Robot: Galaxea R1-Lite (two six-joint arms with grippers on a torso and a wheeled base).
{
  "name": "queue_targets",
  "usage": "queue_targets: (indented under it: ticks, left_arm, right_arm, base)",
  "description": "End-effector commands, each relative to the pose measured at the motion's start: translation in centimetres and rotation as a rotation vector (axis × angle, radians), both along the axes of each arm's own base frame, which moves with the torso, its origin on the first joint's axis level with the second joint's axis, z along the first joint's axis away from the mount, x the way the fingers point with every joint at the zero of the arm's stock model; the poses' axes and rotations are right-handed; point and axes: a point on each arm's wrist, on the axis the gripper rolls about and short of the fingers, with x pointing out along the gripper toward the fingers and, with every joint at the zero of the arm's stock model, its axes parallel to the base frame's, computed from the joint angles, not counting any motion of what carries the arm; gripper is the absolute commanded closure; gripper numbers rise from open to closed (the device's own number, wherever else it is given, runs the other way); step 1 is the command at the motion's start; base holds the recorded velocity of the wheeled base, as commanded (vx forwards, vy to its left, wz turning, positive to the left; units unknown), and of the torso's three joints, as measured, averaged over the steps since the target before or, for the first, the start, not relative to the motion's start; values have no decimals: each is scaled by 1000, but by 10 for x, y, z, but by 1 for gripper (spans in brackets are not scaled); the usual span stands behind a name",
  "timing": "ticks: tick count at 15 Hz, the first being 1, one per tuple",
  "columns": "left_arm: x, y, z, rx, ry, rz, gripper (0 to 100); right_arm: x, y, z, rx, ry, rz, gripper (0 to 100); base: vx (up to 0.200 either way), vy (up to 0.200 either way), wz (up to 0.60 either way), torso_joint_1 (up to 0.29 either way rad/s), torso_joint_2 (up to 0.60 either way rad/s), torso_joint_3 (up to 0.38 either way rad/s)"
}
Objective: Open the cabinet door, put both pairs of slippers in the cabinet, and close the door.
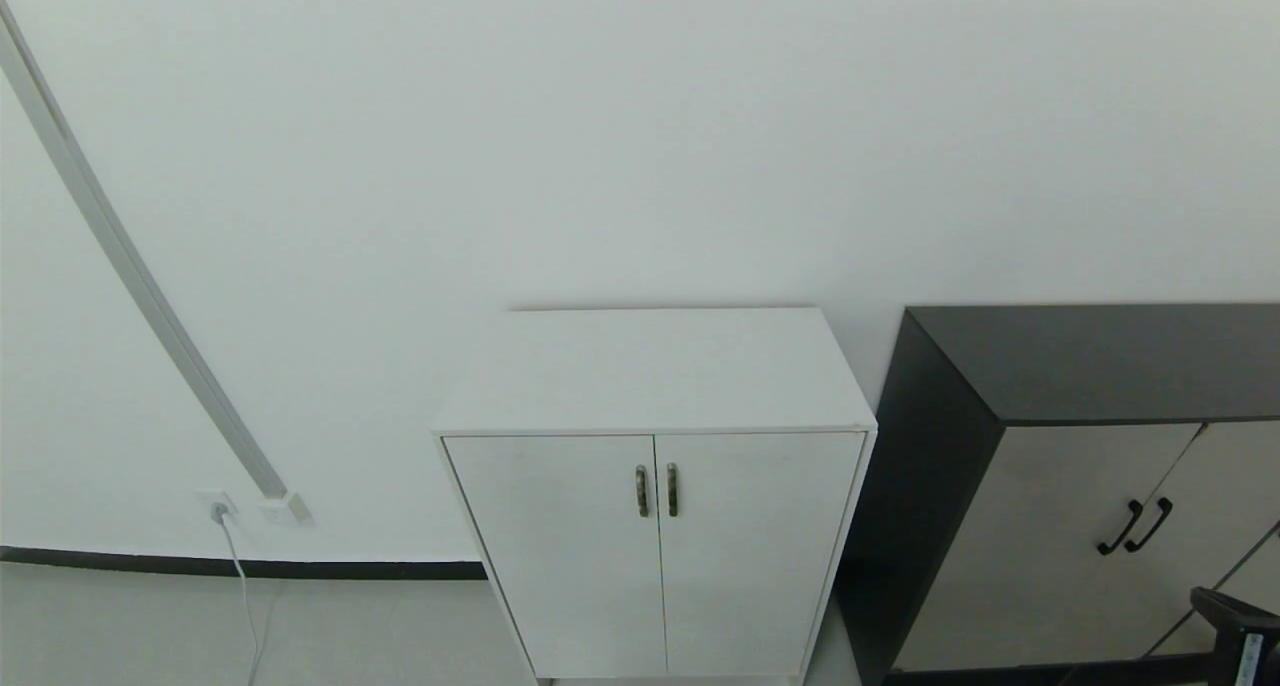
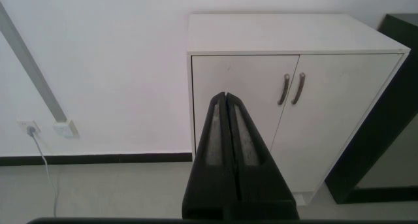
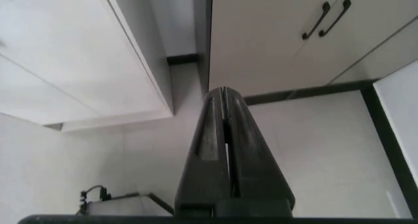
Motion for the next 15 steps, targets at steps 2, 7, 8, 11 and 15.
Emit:
queue_targets:
  ticks: [2, 7, 8, 11, 15]
  left_arm:
    - [0, 0, 0, -1, 1, 2, 100]
    - [0, 0, 0, -1, 1, 0, 100]
    - [0, 0, 0, -1, 1, 0, 100]
    - [0, 0, 0, -1, 1, 2, 100]
    - [0, 0, 0, -1, 1, 0, 100]
  right_arm:
    - [-32, -1, 4, 23, -24, 48, 100]
    - [-63, -1, -7, 56, 54, 127, 100]
    - [-68, -1, -10, 63, 82, 139, 100]
    - [-83, -1, -18, 84, 130, 186, 100]
    - [-94, -1, -23, 89, 134, 223, 100]
  base:
    - [0, 0, 0, 0, 0, 0]
    - [0, 0, 0, 0, 0, 0]
    - [0, 0, 0, 0, 0, 0]
    - [0, 0, 0, 0, 0, 0]
    - [0, 0, 0, 0, 0, 0]
